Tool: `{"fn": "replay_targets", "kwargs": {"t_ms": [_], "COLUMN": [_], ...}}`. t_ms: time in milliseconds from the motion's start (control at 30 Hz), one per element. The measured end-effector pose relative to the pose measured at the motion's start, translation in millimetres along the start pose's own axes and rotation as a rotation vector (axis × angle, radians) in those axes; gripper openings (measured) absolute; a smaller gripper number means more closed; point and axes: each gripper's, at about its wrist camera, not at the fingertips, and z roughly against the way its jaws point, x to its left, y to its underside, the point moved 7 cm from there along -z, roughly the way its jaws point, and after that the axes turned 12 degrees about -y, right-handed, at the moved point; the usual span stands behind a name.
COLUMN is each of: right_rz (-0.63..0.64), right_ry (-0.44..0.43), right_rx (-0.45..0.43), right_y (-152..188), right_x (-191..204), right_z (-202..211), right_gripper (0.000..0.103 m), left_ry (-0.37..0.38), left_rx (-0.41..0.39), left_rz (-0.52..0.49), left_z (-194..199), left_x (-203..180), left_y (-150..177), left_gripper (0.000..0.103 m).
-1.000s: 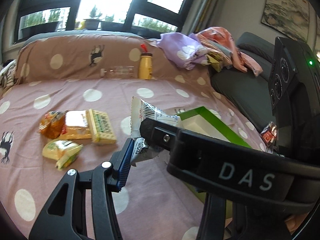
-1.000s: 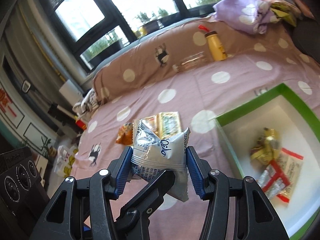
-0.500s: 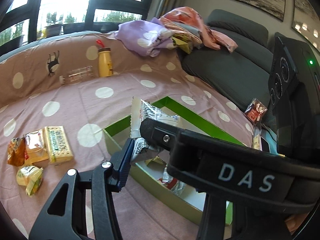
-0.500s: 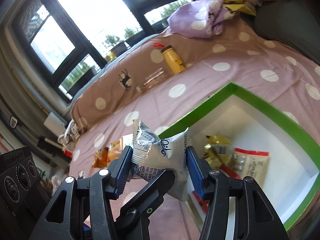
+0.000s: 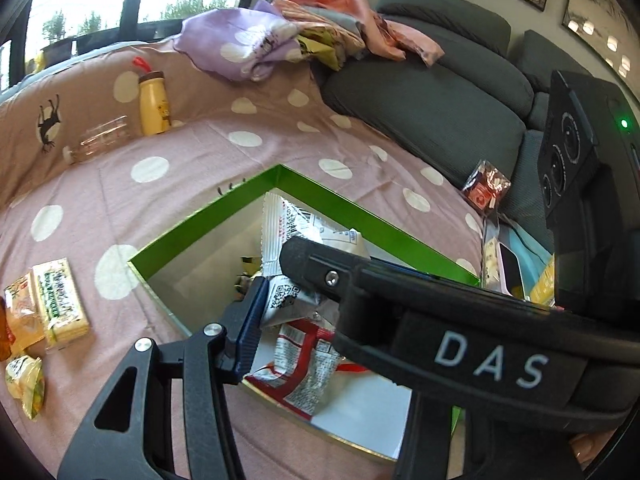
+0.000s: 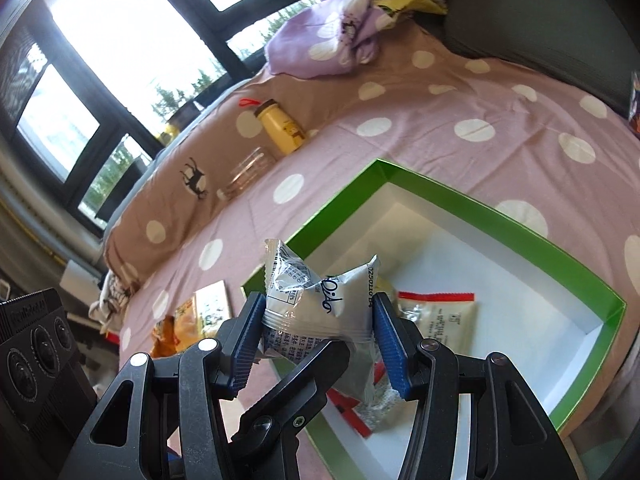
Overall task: Organize snacks
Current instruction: 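Carry the white bag into the green box and open the right gripper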
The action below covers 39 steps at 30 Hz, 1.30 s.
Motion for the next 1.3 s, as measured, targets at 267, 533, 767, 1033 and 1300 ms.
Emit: {"fn": "replay_targets", "kwargs": {"t_ms": [267, 533, 767, 1033, 1300], "right_rz": [-0.065, -0.114, -0.168, -0.198, -0.152], "right_ry": [0.044, 0.098, 0.123, 0.152, 0.145], "right_rx": [0.008, 0.038, 0.063, 0.024, -0.072], "right_y": [-1, 0, 3, 1, -11], "right_x": [-23, -46, -64, -71, -48], "right_z": [2, -1, -3, 3, 16], "right_gripper": [0.057, 0.057, 0.057, 0.059, 0.075], "left_ry": [0.044, 0.090, 0.100, 0.074, -0.056], "left_rx": [0.059, 0.129, 0.191, 0.159, 0.000], "left_rz": [-0.024, -0.015, 0.008, 0.047, 0.195], "left_z": [-18, -38, -54, -41, 30], "left_x": [-16, -24, -30, -23, 48], "left_y": [1, 8, 14, 13, 4], "left_gripper": [0.049, 0.049, 0.049, 0.051, 0.080]}}
